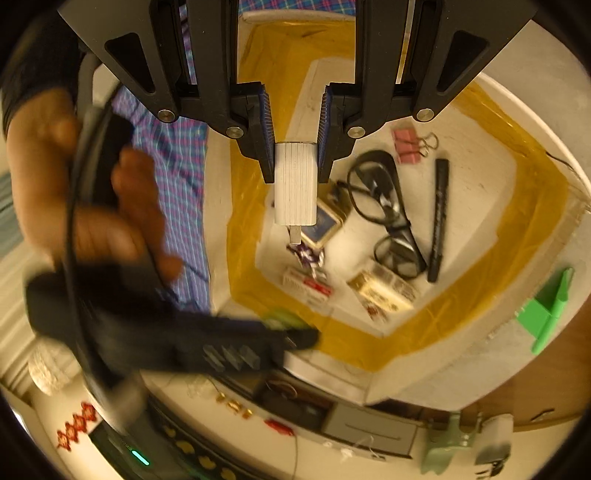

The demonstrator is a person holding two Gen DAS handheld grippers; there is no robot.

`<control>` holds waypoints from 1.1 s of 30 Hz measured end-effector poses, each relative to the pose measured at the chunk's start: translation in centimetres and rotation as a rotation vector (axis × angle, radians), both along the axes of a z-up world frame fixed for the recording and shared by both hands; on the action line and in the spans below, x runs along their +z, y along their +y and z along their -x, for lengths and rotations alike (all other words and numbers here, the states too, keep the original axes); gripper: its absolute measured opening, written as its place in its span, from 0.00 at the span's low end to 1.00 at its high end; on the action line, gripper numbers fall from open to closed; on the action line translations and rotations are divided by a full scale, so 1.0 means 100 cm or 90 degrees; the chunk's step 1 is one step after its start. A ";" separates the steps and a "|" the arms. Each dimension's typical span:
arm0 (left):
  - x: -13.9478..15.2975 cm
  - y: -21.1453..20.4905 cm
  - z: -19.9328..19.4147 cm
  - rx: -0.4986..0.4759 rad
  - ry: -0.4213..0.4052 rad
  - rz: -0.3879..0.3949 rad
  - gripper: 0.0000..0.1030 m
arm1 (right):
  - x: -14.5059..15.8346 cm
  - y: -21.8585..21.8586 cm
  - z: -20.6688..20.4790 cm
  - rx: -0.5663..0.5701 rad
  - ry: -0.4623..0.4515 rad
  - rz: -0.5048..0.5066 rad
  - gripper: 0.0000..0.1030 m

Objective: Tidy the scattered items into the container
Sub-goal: 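Open both grippers to drop the plug and tape roll into the box, then withdraw both open grippers from the box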

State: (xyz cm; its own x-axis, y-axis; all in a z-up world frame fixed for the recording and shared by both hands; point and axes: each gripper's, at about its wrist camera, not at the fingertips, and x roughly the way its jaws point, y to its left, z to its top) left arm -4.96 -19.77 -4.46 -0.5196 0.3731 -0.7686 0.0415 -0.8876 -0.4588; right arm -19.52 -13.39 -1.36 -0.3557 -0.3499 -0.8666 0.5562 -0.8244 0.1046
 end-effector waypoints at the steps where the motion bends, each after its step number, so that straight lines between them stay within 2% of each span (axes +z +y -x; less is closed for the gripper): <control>1: -0.002 0.002 0.000 -0.005 -0.007 0.001 0.21 | -0.002 -0.004 0.005 -0.002 -0.002 -0.009 0.48; 4: -0.006 0.001 0.003 -0.008 -0.020 0.004 0.21 | -0.011 -0.012 0.017 -0.007 -0.013 -0.027 0.48; 7: -0.007 -0.004 0.003 -0.011 -0.026 0.000 0.32 | -0.019 -0.017 0.029 -0.020 -0.021 -0.054 0.49; 9: -0.006 -0.007 0.001 -0.011 -0.023 0.004 0.40 | -0.020 -0.013 0.031 -0.033 -0.022 -0.055 0.65; 17: 0.004 -0.015 -0.004 0.012 -0.013 0.032 0.48 | -0.012 -0.002 0.002 -0.007 -0.018 -0.077 0.67; 23: 0.012 -0.030 -0.010 0.056 -0.007 0.064 0.48 | 0.001 0.001 -0.048 0.042 0.069 -0.143 0.68; 27: 0.014 -0.045 -0.013 0.108 0.002 0.106 0.57 | 0.013 0.002 -0.084 0.068 0.132 -0.164 0.70; 30: 0.020 -0.051 -0.018 0.146 0.043 0.153 0.68 | 0.020 0.003 -0.113 0.087 0.163 -0.171 0.69; 33: 0.028 -0.056 -0.025 0.157 0.088 0.147 0.70 | 0.026 0.009 -0.134 0.093 0.168 -0.158 0.70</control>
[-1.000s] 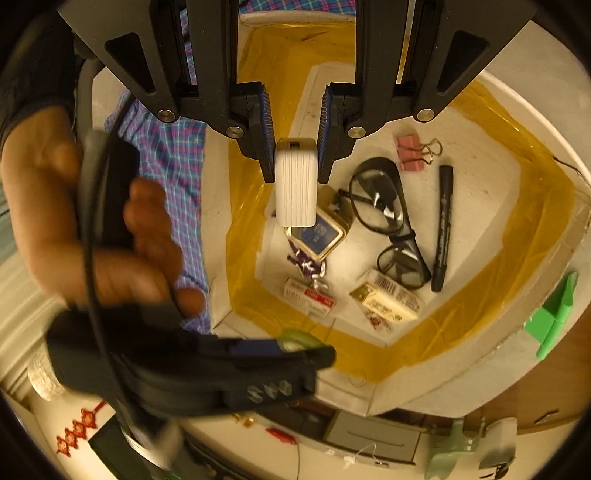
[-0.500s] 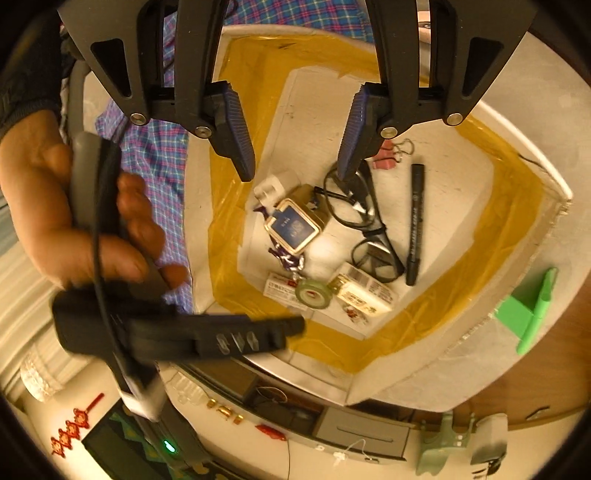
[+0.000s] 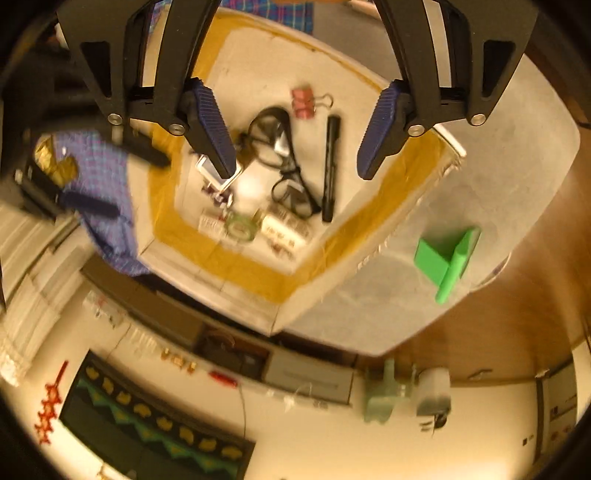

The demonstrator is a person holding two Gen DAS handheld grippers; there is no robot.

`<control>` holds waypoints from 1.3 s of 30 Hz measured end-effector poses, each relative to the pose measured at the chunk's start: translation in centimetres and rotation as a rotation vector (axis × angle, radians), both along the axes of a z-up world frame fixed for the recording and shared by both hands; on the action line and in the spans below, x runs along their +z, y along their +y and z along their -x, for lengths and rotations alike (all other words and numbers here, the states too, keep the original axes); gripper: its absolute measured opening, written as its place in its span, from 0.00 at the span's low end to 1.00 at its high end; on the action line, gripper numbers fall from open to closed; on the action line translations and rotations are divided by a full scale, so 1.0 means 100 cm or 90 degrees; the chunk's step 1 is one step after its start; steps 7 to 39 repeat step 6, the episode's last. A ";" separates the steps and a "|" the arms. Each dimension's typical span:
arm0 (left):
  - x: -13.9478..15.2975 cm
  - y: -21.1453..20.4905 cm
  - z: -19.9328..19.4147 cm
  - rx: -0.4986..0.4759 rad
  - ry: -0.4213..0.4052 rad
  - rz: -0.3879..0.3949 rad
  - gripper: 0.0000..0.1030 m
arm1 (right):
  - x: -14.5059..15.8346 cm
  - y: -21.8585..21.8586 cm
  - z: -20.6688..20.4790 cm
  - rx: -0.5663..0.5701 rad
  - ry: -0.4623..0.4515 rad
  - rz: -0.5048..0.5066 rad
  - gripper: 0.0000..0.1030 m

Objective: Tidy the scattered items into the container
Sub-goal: 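Withdraw both open grippers from the box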

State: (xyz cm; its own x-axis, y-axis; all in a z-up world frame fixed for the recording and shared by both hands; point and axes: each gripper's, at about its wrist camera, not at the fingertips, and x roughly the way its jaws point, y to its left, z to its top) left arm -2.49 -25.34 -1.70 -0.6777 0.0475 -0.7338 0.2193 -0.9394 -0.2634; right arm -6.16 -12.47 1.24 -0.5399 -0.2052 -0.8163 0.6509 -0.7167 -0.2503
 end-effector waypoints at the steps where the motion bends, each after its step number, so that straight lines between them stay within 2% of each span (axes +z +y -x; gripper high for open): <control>1: 0.002 -0.002 -0.002 0.000 0.008 -0.009 0.70 | 0.002 0.003 -0.007 0.000 0.002 0.004 0.70; 6: 0.005 -0.013 -0.002 0.024 0.012 -0.012 0.70 | 0.003 0.001 -0.031 0.008 0.022 -0.007 0.70; 39: 0.005 -0.013 -0.002 0.024 0.012 -0.012 0.70 | 0.003 0.001 -0.031 0.008 0.022 -0.007 0.70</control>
